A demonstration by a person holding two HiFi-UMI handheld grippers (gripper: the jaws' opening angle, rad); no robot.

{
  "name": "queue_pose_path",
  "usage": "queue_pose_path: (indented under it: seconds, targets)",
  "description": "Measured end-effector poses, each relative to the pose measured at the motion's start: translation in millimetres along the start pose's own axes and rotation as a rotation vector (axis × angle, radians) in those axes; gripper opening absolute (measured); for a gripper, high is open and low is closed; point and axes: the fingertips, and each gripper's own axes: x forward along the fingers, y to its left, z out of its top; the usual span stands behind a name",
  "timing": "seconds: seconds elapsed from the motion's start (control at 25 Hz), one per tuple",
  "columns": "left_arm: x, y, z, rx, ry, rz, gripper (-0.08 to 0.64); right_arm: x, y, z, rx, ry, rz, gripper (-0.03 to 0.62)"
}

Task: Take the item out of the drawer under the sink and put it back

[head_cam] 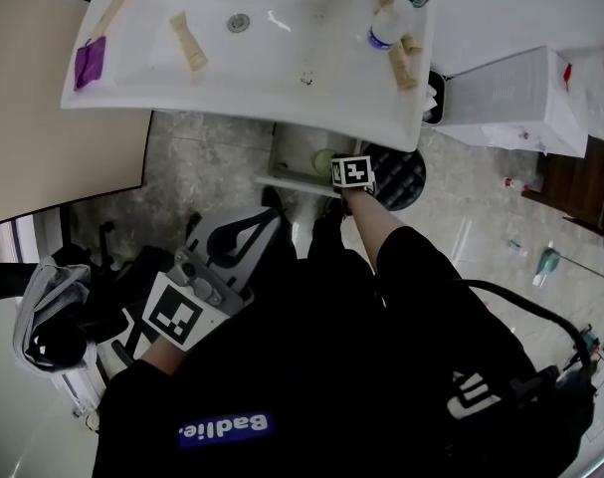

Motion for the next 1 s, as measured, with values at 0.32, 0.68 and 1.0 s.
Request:
queue_pose_path:
  seconds: [0.32,0.68,1.0]
  targets:
    - [1,-4,7,-0.002,-0.052,-0.013,0.005,-51,25,16,-0.014,-0.079,0.053,0.023]
    - [-4,-8,13,0.007,-0.096,-0.021,0.005,-132,58,41,-0.08,-0.197,0.12,0.023]
    - [-4,-18,11,0.01,-0.084,-0.06,0.005,-213,80,61,-0.087,-0.328,0.172,0.023]
